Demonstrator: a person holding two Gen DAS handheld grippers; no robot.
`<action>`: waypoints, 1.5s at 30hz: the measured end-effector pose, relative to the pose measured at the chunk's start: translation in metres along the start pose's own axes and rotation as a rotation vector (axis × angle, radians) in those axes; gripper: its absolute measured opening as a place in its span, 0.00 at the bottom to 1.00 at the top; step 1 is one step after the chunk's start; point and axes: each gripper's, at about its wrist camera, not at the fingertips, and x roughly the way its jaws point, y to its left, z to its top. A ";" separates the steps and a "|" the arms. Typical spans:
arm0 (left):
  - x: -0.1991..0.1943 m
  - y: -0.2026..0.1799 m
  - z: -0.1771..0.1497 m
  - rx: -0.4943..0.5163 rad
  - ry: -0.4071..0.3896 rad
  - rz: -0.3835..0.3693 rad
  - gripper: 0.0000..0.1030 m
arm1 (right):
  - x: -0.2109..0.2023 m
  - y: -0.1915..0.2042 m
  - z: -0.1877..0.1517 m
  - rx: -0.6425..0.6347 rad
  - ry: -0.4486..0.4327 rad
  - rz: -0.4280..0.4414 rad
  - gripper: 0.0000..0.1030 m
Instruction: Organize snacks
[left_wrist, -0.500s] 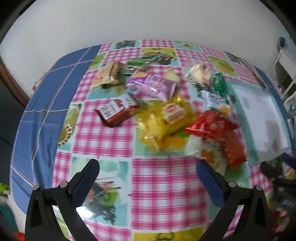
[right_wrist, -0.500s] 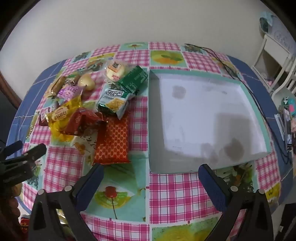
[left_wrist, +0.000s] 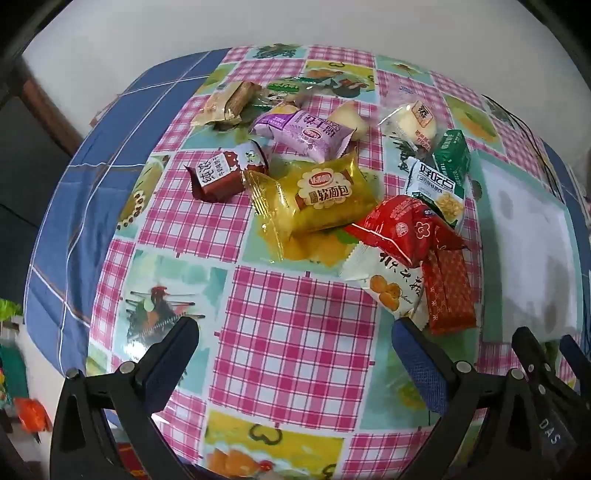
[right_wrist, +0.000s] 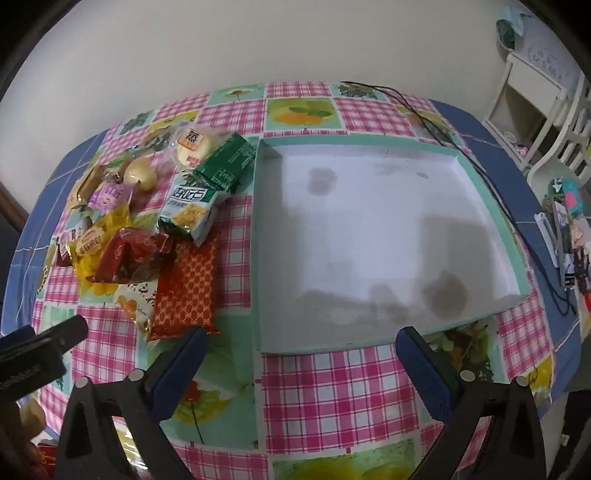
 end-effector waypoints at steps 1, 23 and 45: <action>-0.001 0.002 -0.002 -0.001 -0.013 -0.001 1.00 | 0.000 0.000 -0.001 -0.005 -0.007 -0.003 1.00; -0.002 -0.033 0.012 0.074 -0.103 0.125 1.00 | 0.013 -0.002 0.006 -0.002 0.019 -0.034 1.00; 0.003 -0.028 0.013 0.026 -0.074 0.104 1.00 | 0.033 0.008 0.011 -0.014 0.060 -0.074 1.00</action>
